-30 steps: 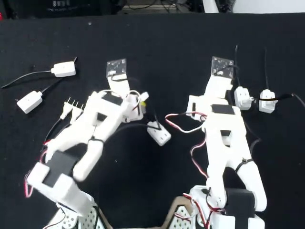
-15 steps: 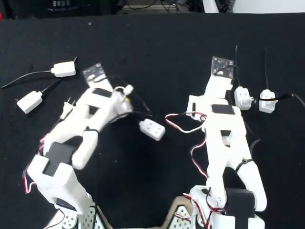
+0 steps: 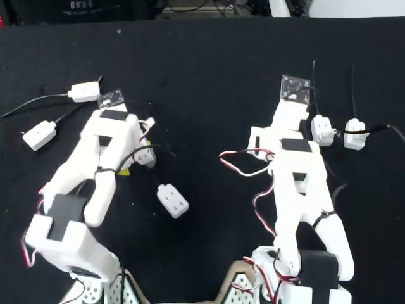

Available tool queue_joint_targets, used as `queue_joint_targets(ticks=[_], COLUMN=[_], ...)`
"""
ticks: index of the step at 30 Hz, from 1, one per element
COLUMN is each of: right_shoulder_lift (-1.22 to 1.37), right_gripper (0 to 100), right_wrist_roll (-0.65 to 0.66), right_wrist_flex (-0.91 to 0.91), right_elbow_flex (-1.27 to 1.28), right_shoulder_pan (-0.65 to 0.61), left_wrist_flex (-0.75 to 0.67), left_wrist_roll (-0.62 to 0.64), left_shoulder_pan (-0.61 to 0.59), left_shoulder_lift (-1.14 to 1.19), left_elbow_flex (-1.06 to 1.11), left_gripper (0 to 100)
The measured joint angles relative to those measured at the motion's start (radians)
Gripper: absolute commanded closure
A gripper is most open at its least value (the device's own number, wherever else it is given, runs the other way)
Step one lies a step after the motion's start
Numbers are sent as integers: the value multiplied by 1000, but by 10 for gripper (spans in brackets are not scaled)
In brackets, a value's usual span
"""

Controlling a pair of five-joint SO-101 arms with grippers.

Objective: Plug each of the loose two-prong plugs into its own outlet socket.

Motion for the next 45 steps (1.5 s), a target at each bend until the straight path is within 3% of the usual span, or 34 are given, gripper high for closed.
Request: queue_joint_targets(ticks=[4, 7, 12, 15, 17, 20, 27, 38, 41, 45], right_shoulder_lift=[0, 0, 0, 0, 0, 0, 0, 0, 0, 0], right_gripper=[956, 957, 957, 959, 959, 957, 957, 957, 957, 957], right_wrist_roll=[0, 0, -5, -5, -5, -5, -54, -57, -57, -57], right_wrist_flex=[0, 0, 0, 0, 0, 0, 0, 0, 0, 0], right_elbow_flex=[0, 0, 0, -5, -17, -26, -49, -49, -49, -49], right_shoulder_pan=[0, 0, 0, 0, 0, 32, 121, 123, 123, 123], left_wrist_flex=[6, 17, 95, 150, 135, 40, -222, -634, -655, -549], left_wrist_roll=[-2, -91, -454, -735, -825, -802, -575, -147, -132, -132], left_shoulder_pan=[-6, -6, 3, 64, 123, 216, 391, 368, 345, 331], left_shoulder_lift=[-120, -224, -341, -354, -356, -356, -356, -315, -249, -183], left_elbow_flex=[2, 2, 55, 140, 215, 313, 413, 462, 407, 308], left_gripper=[791, 791, 794, 792, 791, 790, 790, 790, 790, 790])
